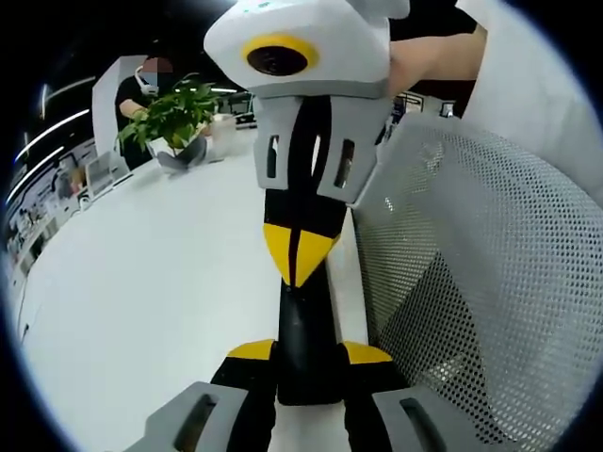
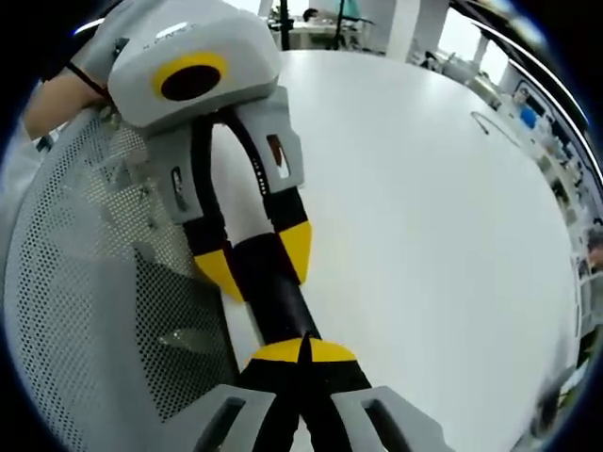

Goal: Press the specified remote control buttons in sequence, fully releasing each button before pressing the next.

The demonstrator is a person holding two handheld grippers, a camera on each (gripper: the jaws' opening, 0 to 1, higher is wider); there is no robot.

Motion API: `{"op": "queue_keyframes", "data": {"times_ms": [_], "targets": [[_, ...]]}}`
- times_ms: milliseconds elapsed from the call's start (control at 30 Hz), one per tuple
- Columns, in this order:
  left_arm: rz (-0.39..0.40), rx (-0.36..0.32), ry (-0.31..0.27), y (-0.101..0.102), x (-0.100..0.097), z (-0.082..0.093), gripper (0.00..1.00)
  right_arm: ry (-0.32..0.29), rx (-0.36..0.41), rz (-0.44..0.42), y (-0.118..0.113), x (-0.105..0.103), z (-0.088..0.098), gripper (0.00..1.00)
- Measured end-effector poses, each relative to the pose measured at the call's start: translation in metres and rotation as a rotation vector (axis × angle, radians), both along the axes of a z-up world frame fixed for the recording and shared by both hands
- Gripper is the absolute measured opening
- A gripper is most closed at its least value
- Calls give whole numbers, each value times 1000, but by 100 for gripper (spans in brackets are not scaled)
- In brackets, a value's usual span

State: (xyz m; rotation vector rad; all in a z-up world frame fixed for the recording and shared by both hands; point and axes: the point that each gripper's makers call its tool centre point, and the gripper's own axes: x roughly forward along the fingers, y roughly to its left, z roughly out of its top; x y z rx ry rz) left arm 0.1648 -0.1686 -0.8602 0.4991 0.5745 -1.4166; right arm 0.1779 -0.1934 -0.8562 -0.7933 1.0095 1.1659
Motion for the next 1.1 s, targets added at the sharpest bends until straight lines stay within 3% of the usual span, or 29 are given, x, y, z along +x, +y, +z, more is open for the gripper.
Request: {"op": "queue_keyframes", "data": {"times_ms": [1100], "targets": [[8,-1,1,-1,0,-1,25,-23,24,27,-4,-4,0,0]]}}
